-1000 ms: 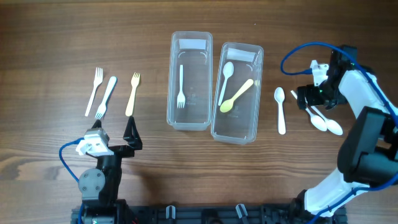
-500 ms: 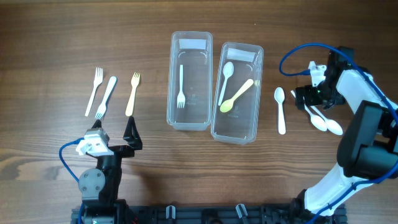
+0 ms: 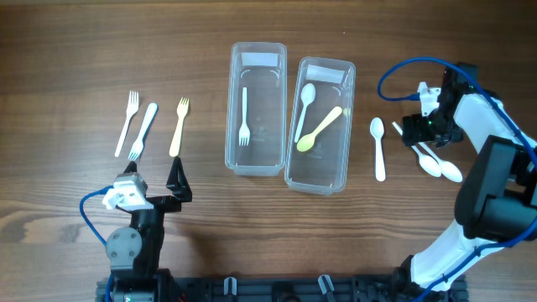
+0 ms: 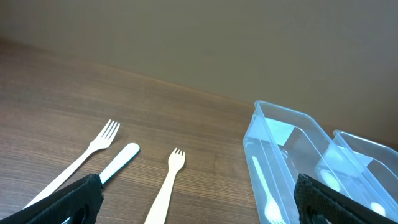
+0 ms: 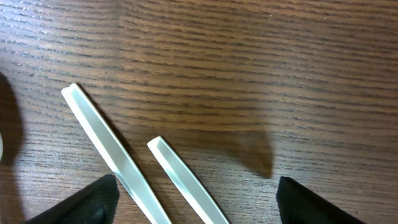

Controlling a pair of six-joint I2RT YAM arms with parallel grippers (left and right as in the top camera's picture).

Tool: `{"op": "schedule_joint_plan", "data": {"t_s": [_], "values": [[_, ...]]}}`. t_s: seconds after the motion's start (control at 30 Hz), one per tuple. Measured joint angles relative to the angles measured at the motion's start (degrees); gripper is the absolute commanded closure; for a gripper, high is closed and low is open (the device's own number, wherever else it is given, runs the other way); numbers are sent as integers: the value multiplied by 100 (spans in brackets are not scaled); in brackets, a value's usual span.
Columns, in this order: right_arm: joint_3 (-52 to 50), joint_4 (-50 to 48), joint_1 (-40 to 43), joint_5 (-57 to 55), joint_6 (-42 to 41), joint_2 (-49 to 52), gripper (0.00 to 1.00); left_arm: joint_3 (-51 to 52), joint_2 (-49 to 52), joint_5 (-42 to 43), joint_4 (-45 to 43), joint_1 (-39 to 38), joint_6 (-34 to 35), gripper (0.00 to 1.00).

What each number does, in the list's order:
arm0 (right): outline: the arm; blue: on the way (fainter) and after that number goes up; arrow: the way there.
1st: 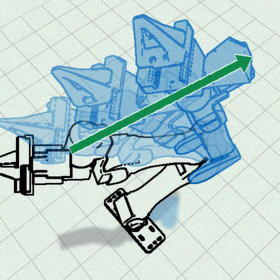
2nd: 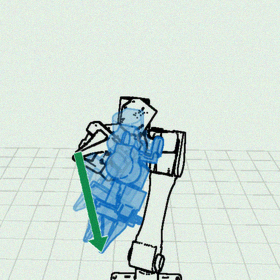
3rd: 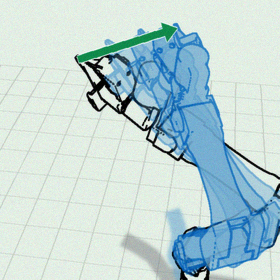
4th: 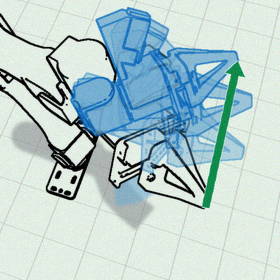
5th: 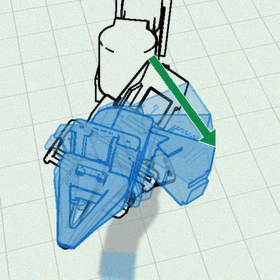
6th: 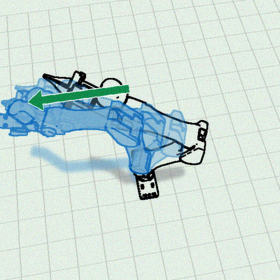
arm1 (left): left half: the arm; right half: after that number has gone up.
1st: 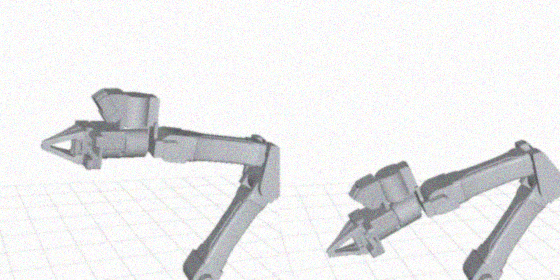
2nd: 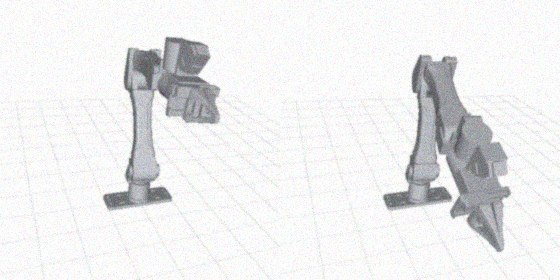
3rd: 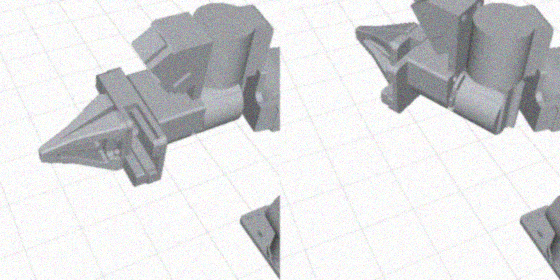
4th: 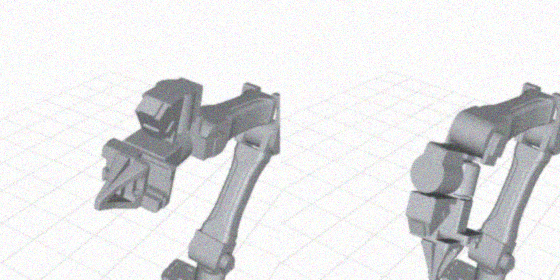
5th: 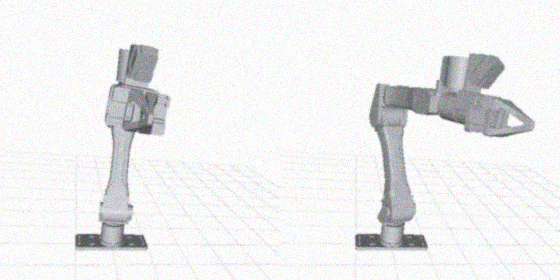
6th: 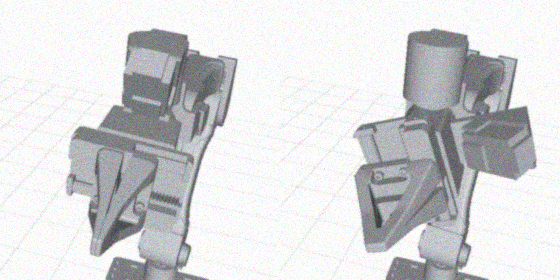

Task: Pack container

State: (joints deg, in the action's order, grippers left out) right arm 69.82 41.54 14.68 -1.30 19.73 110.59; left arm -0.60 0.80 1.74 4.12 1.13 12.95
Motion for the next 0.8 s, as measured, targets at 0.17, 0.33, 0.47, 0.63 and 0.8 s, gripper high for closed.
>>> {"op": "schedule_joint_plan", "data": {"t_s": [0.17,0.33,0.47,0.63,0.8], "values": [[0,-2,0,0,-17,0,47,0,0,0,0,0,0,0],[0,-13,0,0,-31,0,50,0,0,0,-2,0,0,0],[0,-57,0,0,-33,0,55,0,0,0,0,0,0,0],[0,-79,0,0,-33,0,57,0,0,0,0,0,0,0],[0,-179,0,0,-33,0,57,0,0,0,0,0,0,0]]}}
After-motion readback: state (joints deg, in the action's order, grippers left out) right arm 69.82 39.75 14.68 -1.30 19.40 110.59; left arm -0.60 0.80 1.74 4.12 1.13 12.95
